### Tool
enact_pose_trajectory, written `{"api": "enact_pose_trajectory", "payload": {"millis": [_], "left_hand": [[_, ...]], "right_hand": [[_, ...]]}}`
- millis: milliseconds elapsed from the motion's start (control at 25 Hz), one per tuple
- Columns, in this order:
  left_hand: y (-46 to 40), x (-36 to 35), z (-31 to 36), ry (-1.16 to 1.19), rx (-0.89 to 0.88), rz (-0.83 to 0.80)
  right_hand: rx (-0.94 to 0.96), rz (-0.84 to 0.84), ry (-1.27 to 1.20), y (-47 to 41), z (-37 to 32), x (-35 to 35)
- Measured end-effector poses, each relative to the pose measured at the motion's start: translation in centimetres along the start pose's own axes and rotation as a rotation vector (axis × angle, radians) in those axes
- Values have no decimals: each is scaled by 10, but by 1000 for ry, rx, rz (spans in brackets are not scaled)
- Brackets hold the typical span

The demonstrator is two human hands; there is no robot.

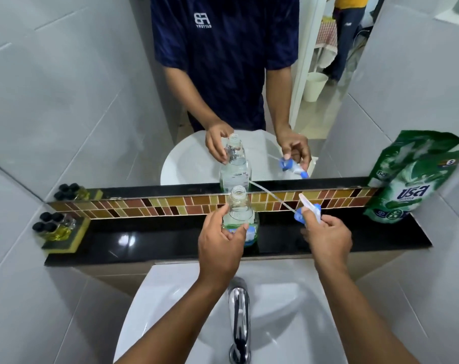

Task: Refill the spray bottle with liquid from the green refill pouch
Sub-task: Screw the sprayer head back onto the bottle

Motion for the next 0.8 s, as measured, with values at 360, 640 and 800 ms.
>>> {"api": "enact_pose_trajectory", "payload": {"millis": [360, 640, 800], "left_hand": [[-23, 1, -3, 20, 76, -116], [-28, 4, -9, 46, 112, -164], [-32, 5, -11, 26, 113, -179]], "right_hand": [[569, 408, 137, 13, -93, 135], [815, 481, 238, 24, -121, 144], [1073, 546, 284, 49, -151, 138]]}}
Point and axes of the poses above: each hand's wrist, its own y-axis away from the middle knuckle, its own x-axis out of the back of the hand, z = x × y, the point moved 4 cm from there along -y, towards the middle knuckle, and after that the axes turned 9 degrees about y, right-handed, at the moved point
